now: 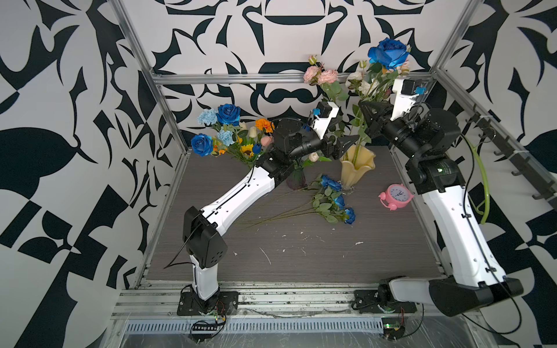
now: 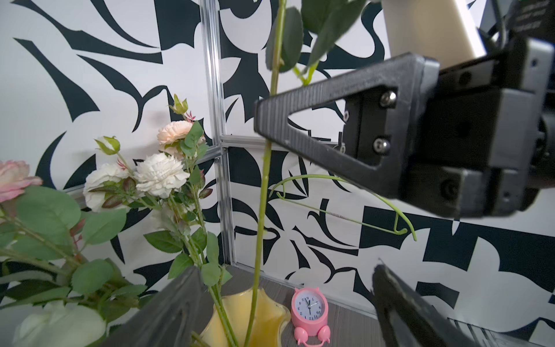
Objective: Pick out blue flowers from the vase
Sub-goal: Pick up the flower from the vase, then place the flower at the center of the board.
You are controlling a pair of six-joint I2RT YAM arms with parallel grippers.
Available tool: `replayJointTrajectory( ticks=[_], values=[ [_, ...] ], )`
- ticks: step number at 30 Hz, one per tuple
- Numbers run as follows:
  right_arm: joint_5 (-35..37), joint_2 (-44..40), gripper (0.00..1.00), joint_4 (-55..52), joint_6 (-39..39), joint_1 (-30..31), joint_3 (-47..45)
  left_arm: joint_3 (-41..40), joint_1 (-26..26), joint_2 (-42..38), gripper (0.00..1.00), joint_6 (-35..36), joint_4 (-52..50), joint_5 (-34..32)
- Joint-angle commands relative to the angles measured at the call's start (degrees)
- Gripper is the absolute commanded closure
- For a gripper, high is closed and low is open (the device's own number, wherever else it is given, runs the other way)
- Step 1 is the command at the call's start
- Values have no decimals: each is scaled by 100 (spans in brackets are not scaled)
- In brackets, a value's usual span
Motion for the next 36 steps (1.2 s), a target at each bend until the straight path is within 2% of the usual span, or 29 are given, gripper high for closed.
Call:
replayJointTrajectory(
  ticks=[1,3,5,7,9,13,15,17,18,24,25,28,30,32,36],
  values=[
    [111,-213,100,14,-105,172,297,390,17,165,11,-28,338,53],
    [163,-248,100,-35,-148,277,298,744,17,372,14,-10,300,25],
    [229,-283,100,-91,-195,360,284,1128,17,599,22,-17,237,63],
    [252,-308,100,-132,-247,418,296,1505,0,824,37,-56,128,118],
    [280,-332,100,-191,-310,459,323,1788,-14,996,62,-98,38,143],
    [341,-363,100,-274,-390,486,401,1853,-53,1064,72,-92,41,200],
    [350,-355,100,-308,-408,490,454,1773,-62,1015,88,-92,39,207],
    [350,-354,100,-310,-425,491,482,1672,-62,923,97,-85,53,210],
    [352,-354,100,-310,-434,491,505,1615,-62,873,100,-68,57,223],
    [357,-361,100,-423,-474,491,721,1419,-105,539,100,67,-22,246],
    [395,-405,93,-449,-506,491,730,1388,-119,476,100,122,-67,250],
    [718,-648,60,-526,-653,491,589,1179,-150,156,100,401,-395,195],
    [1036,-846,49,-652,-777,491,478,1046,-159,-96,100,678,-865,48],
    [1328,-1032,42,-872,-891,491,361,973,-190,-347,100,1184,-1677,-153],
    [2085,-1450,35,-1284,-929,491,-199,500,-268,-923,100,2199,-3149,-950]
  ],
)
